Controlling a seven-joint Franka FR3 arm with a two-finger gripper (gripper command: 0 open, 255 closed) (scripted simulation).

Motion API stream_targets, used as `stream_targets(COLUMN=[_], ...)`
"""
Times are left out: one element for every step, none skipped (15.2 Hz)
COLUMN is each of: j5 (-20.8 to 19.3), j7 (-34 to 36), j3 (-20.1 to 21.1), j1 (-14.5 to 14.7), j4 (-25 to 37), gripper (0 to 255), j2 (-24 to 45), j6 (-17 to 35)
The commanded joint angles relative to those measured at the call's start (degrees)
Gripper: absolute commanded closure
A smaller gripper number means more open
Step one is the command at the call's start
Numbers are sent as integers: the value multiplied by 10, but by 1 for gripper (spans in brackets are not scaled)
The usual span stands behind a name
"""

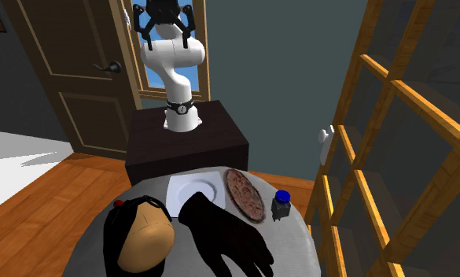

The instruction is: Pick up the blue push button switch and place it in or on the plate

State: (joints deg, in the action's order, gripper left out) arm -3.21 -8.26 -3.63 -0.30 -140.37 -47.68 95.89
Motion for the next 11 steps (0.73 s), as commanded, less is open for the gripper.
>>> stream_targets(j5=[0,4,8,11,15,18,22,25,28,31,34], j7=[0,5,9,14,18,22,27,31,35,39,43], j3=[0,4,9,13,17,22,26,31,35,39,44], j1=[0,3,7,11,14,18,21,25,28,32,35], j4=[0,-8,-15,-22,-27,-32,-36,-40,-42,-44,-45], gripper=[0,0,0,0,0,0,0,0,0,0,0], j2=[0,11,23,35,48,63,77,93,109,126,144], j6=[0,18,37,56,74,93,112,130,149,168,186])
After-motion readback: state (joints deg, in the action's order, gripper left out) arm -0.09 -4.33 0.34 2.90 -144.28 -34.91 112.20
